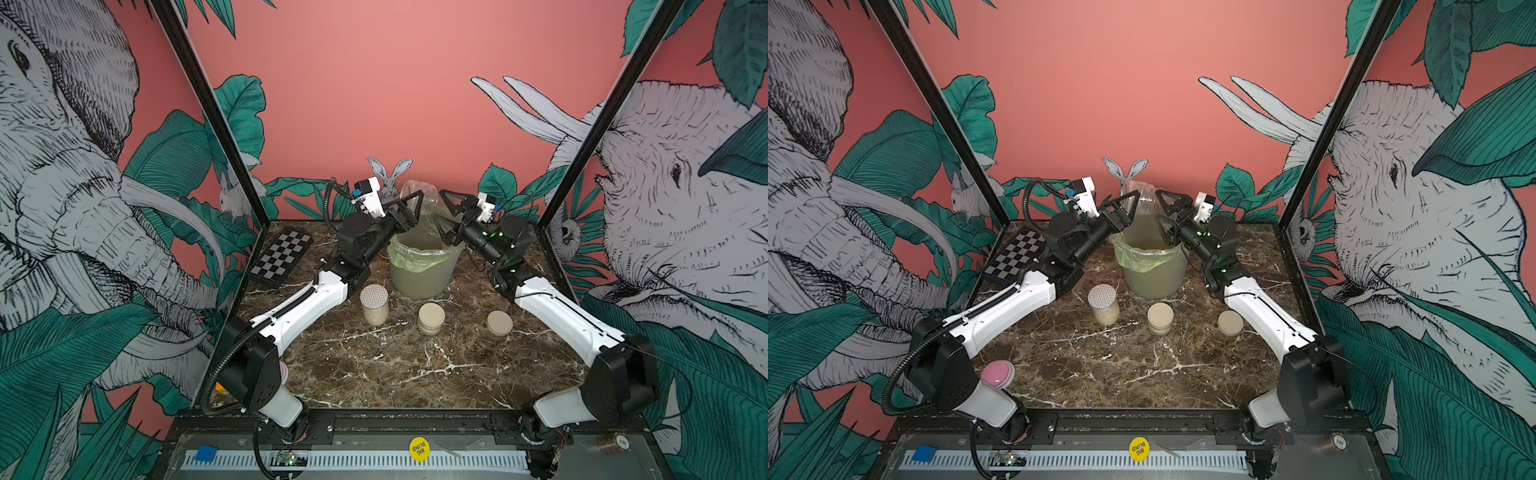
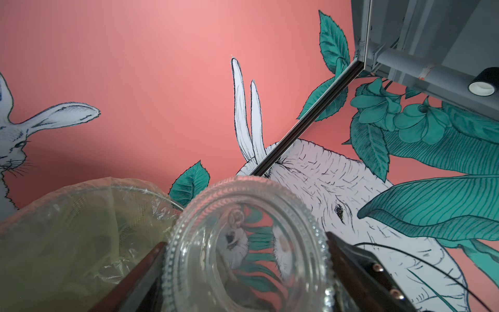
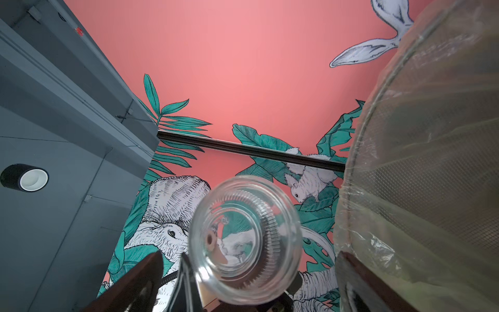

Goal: Empty moldy rice from jars
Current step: Pour the moldy rice from the jar into the trash bin, then place the jar at the center of the board.

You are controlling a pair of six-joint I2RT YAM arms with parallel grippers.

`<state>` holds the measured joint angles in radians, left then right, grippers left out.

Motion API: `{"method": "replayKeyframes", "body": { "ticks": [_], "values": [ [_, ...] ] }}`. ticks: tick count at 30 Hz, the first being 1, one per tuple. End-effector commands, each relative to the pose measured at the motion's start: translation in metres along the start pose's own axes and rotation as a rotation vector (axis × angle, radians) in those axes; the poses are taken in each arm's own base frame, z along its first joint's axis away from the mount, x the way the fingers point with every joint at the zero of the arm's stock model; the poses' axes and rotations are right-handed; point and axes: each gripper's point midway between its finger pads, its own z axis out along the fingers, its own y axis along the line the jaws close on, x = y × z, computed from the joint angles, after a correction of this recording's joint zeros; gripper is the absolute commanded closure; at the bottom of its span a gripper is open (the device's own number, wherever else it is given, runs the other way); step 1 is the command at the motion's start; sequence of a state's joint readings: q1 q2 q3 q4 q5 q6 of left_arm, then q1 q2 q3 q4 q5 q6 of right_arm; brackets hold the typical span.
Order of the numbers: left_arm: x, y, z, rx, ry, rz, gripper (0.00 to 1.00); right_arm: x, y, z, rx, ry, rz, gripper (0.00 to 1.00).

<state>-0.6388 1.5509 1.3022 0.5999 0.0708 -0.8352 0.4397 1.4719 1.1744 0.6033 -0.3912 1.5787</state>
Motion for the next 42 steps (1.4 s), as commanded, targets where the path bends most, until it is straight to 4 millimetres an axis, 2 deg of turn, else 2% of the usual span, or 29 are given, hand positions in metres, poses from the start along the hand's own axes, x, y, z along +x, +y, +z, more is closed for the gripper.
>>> {"method": "replayKeyframes", "body": {
  "ticks": [1,23,26,27,31,39,42],
  "values": [
    [-0.040,-0.043,-0.012,0.137,-0.143,-0.023,1.00,0.000,0.027,0.006,-0.106,-0.014,-0.001,0.01],
    [-0.023,-0.030,-0.002,0.132,-0.104,-0.055,1.00,0.010,0.055,0.029,-0.231,0.027,0.012,0.01],
    [-0.021,-0.028,-0.001,0.132,-0.100,-0.059,1.00,0.012,0.074,0.031,-0.261,0.041,-0.002,0.01],
    [-0.020,-0.028,0.000,0.133,-0.097,-0.058,1.00,0.012,0.065,0.037,-0.251,0.044,0.002,0.01],
    [-0.018,-0.026,0.002,0.132,-0.093,-0.056,1.00,0.018,0.072,0.043,-0.265,0.072,-0.006,0.01],
    [-0.018,-0.027,0.007,0.137,-0.089,-0.051,1.00,0.017,0.065,0.043,-0.262,0.050,0.000,0.01],
    [-0.016,-0.024,0.008,0.127,-0.082,-0.048,1.00,0.018,0.069,0.043,-0.271,0.062,-0.011,0.02]
  ]
}}
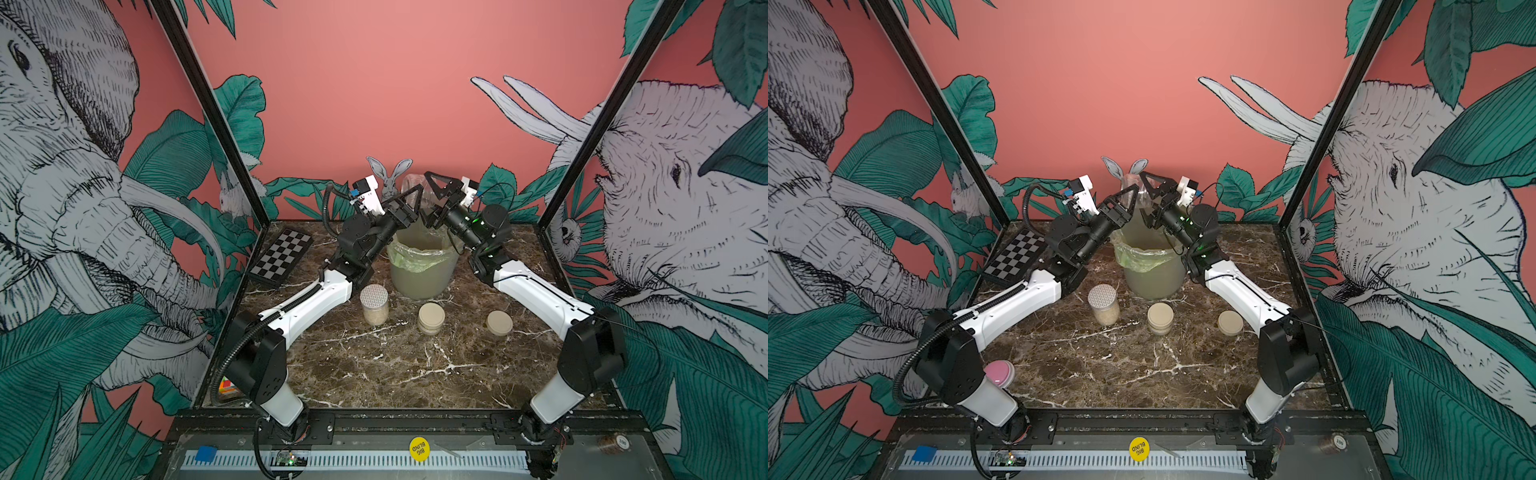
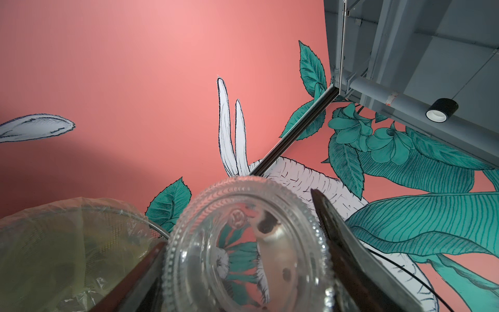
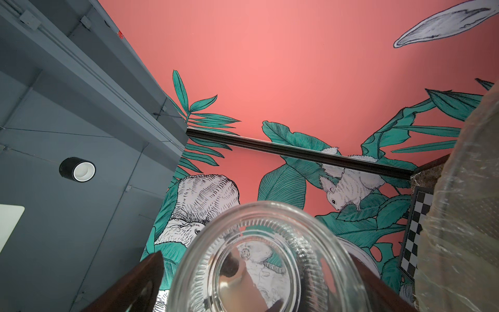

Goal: Empty moldy rice from jars
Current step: Place the jar at the center of the board.

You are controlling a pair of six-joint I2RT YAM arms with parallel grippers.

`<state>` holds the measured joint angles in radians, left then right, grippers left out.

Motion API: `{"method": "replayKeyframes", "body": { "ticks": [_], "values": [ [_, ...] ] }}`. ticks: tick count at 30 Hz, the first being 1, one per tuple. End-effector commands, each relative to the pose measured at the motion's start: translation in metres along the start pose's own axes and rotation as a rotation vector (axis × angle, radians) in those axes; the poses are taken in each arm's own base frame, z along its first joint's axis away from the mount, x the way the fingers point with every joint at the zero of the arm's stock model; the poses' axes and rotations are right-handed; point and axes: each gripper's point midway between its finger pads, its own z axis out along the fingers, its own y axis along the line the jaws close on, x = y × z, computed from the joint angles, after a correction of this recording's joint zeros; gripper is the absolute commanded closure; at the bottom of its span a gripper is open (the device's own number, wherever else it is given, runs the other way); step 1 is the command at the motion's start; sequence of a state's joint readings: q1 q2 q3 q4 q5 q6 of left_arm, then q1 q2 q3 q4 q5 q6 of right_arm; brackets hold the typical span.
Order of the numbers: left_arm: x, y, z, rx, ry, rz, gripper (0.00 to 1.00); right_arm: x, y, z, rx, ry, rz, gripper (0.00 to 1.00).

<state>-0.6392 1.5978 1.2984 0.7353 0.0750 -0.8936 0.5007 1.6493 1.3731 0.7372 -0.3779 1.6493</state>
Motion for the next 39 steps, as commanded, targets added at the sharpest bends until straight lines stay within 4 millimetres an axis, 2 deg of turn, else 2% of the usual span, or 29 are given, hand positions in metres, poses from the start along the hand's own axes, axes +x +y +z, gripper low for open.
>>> {"method": "replayKeyframes", "body": {
  "ticks": [1,9,16,21,23,24,25,26,31,36,39],
  "values": [
    [-0.010,-0.019,0.003,0.061,-0.025,0.001,1.00,0.009,0.036,0.001,-0.120,0.032,-0.047,0.03],
    [-0.005,-0.016,0.006,0.059,-0.011,-0.006,1.00,0.009,0.032,0.002,-0.107,0.035,-0.048,0.10],
    [-0.002,-0.015,0.008,0.057,0.009,0.002,0.99,0.007,0.023,-0.001,-0.065,0.016,-0.068,0.37],
    [-0.001,-0.015,0.005,0.050,0.017,0.009,0.67,0.004,0.030,-0.002,-0.028,0.009,-0.128,0.55],
    [0.000,-0.016,0.004,0.053,0.023,0.018,0.61,0.002,0.030,-0.001,-0.002,0.013,-0.156,0.59],
    [0.000,-0.017,0.003,0.050,0.028,0.022,0.50,0.000,0.031,0.000,0.012,0.010,-0.173,0.59],
    [-0.001,-0.019,0.003,0.049,0.034,0.027,0.27,-0.002,0.029,0.001,0.031,0.006,-0.191,0.60],
    [-0.001,-0.021,0.003,0.049,0.042,0.036,0.20,-0.001,0.051,-0.005,0.007,0.000,-0.222,0.61],
    [-0.003,-0.033,0.001,0.066,0.077,0.073,0.14,-0.016,0.064,-0.010,0.037,-0.035,-0.296,0.64],
    [0.001,-0.035,-0.001,0.067,0.115,0.096,0.10,-0.030,0.075,-0.014,0.044,-0.052,-0.331,0.68],
    [0.002,-0.039,-0.004,0.069,0.134,0.120,0.01,-0.039,0.081,-0.022,0.071,-0.075,-0.369,0.68]
  ]
}}
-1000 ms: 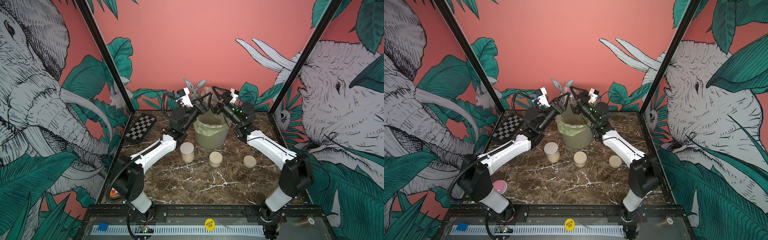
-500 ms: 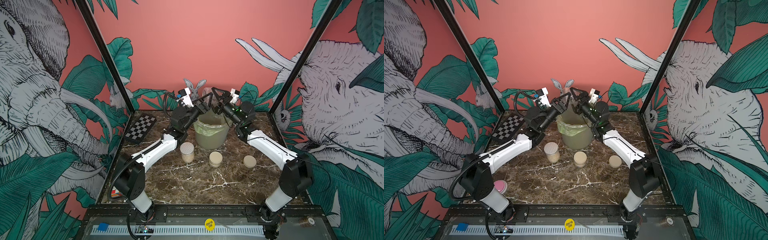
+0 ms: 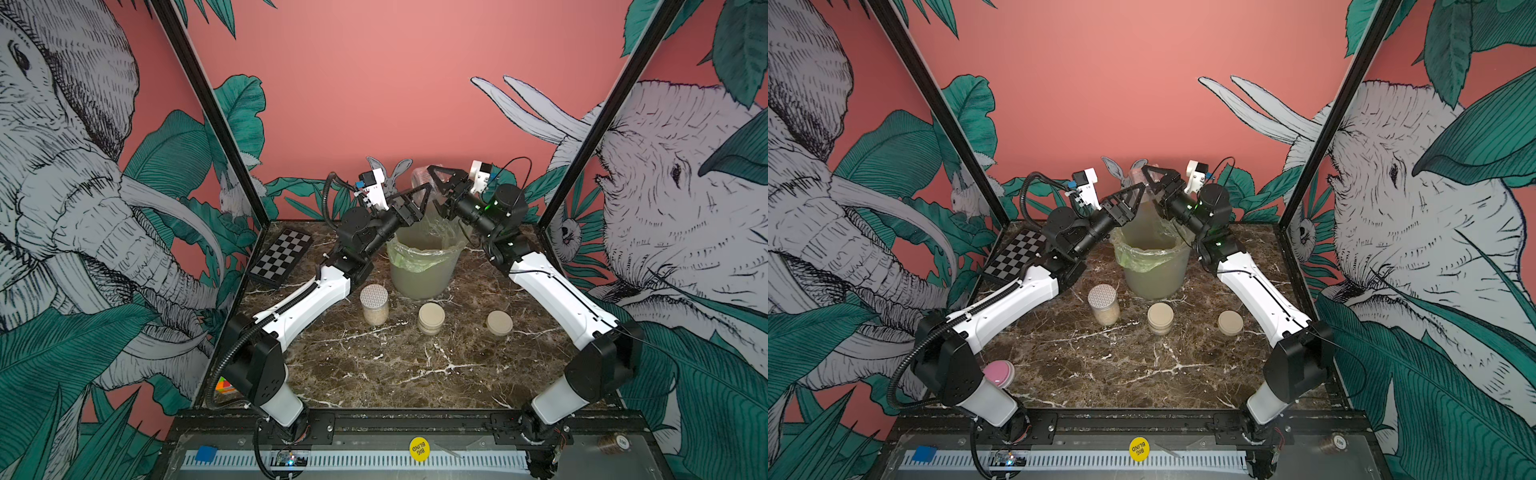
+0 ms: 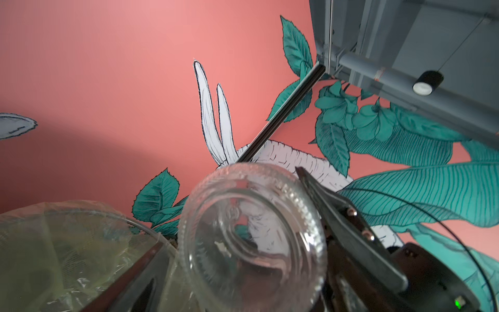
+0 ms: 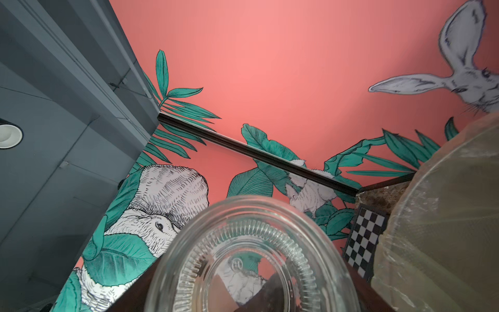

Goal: Empty moldy rice from jars
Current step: Place the jar at the center of the board.

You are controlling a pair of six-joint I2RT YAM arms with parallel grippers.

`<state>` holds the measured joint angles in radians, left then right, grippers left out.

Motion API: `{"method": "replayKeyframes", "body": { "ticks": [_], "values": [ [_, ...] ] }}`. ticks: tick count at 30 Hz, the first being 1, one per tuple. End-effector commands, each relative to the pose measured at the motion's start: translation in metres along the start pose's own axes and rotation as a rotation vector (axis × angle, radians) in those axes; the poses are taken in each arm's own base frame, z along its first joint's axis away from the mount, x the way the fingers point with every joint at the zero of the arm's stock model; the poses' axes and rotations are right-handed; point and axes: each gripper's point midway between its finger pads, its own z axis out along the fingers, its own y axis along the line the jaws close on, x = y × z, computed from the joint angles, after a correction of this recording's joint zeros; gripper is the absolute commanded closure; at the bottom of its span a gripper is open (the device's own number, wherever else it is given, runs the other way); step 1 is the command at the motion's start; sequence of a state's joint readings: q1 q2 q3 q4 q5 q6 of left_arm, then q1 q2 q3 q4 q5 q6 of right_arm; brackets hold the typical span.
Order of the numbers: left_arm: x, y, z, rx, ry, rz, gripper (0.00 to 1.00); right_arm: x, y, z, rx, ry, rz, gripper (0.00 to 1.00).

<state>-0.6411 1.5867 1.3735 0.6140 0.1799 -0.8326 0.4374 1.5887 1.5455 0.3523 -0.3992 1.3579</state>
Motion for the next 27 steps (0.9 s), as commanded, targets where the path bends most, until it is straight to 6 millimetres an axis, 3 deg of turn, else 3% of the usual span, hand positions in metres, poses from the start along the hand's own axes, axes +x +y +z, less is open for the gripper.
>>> {"method": "replayKeyframes", "body": {
  "ticks": [1,7,13,18,25,27],
  "values": [
    [-0.005,-0.018,-0.009,0.020,0.038,0.074,0.01,-0.029,0.048,-0.023,-0.068,-0.082,-0.115,0.68],
    [-0.001,-0.017,-0.017,-0.030,0.098,0.138,0.00,-0.046,0.047,-0.046,0.018,-0.115,-0.200,0.70],
    [0.022,0.000,-0.045,-0.145,0.259,0.238,0.01,-0.065,0.022,-0.105,0.277,-0.189,-0.379,0.69],
    [0.041,0.026,-0.089,-0.287,0.348,0.326,0.01,-0.062,-0.020,-0.155,0.525,-0.172,-0.476,0.68],
    [0.067,0.092,-0.160,-0.604,0.452,0.411,0.00,-0.032,-0.086,-0.191,0.727,-0.014,-0.563,0.67],
    [0.069,0.106,-0.176,-0.679,0.456,0.428,0.01,-0.021,-0.114,-0.203,0.803,0.040,-0.576,0.67]
  ]
}}
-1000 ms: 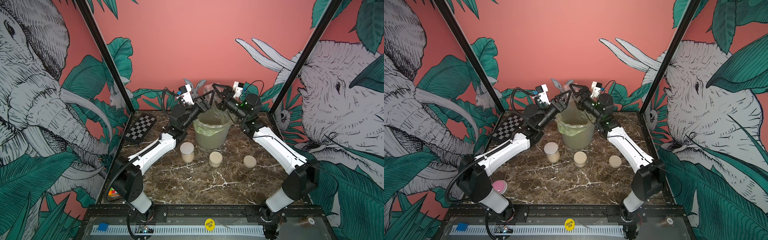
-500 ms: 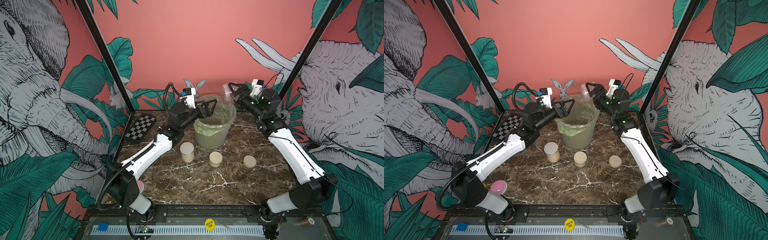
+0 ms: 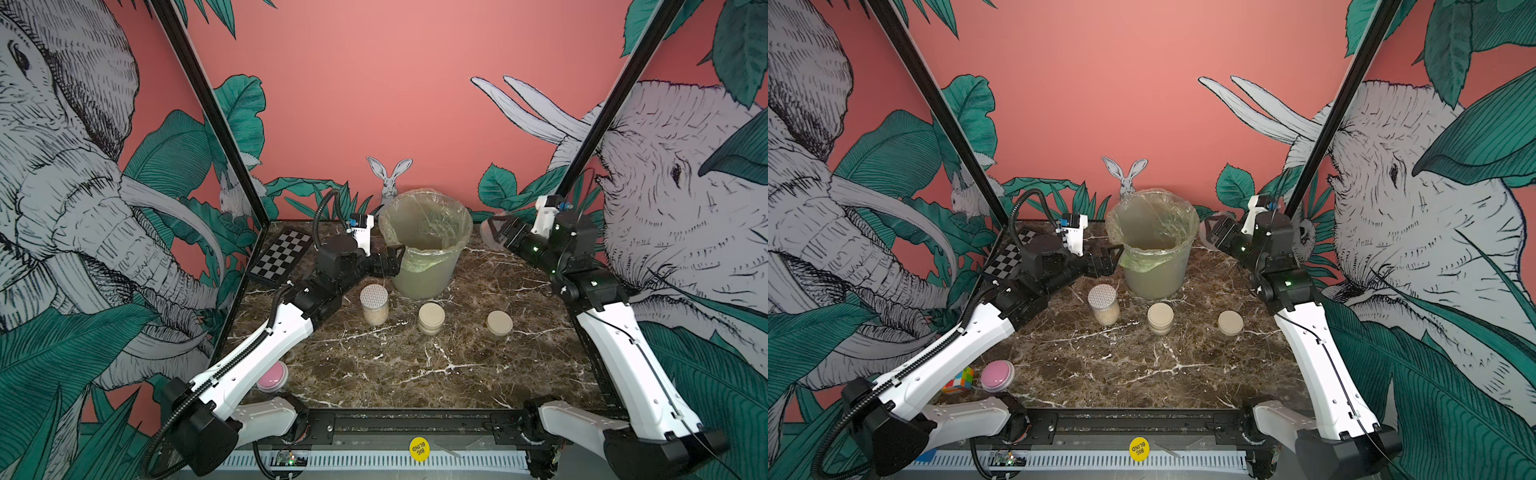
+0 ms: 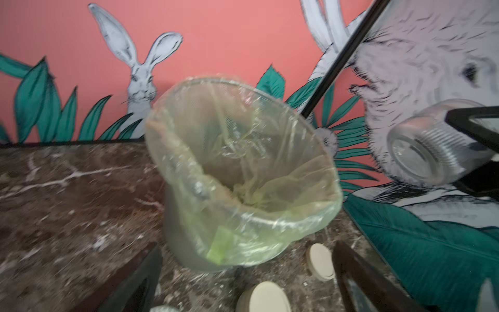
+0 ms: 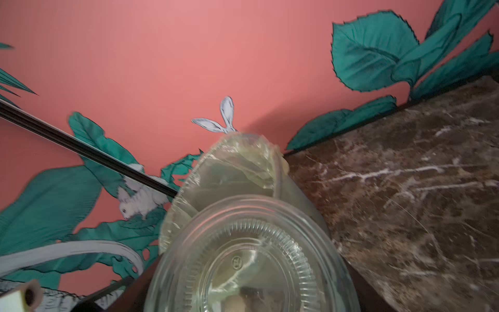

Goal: Empty moldy rice from jars
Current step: Place the jar at the center of the board.

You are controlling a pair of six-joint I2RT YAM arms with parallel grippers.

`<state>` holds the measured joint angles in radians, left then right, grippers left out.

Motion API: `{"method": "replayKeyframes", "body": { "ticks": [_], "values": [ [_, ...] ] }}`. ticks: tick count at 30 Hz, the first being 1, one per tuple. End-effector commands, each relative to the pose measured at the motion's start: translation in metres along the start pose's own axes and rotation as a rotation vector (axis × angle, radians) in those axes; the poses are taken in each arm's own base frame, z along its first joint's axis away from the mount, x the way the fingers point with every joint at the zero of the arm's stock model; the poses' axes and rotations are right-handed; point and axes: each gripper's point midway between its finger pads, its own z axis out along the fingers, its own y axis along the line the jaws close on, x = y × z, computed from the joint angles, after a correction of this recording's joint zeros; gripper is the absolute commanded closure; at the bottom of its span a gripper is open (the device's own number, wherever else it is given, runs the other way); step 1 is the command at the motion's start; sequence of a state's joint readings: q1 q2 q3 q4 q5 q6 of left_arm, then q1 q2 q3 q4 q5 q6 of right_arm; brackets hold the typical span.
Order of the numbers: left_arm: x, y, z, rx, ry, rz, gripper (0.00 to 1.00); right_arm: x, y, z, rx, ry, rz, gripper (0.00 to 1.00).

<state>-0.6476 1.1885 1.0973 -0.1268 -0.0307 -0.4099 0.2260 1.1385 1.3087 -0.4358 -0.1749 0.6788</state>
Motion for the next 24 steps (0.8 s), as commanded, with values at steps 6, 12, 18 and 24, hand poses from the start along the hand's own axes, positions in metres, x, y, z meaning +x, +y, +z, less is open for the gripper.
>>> {"method": "replayKeyframes", "body": {
  "ticks": [6,12,18,24],
  "values": [
    [0.052,0.062,-0.015,-0.283,0.108,0.065,0.01,0.076,-0.085,0.017,0.254,0.174,-0.195,0.67],
    [0.067,0.080,-0.019,-0.356,0.106,0.068,0.01,0.119,-0.130,0.040,0.350,0.218,-0.231,0.67],
    [0.083,0.086,-0.020,-0.359,0.145,0.105,0.01,0.137,-0.148,0.065,0.410,0.217,-0.304,0.67],
    [0.088,0.093,-0.025,-0.393,0.156,0.112,0.00,0.144,-0.162,0.091,0.477,0.189,-0.348,0.67]
  ]
}}
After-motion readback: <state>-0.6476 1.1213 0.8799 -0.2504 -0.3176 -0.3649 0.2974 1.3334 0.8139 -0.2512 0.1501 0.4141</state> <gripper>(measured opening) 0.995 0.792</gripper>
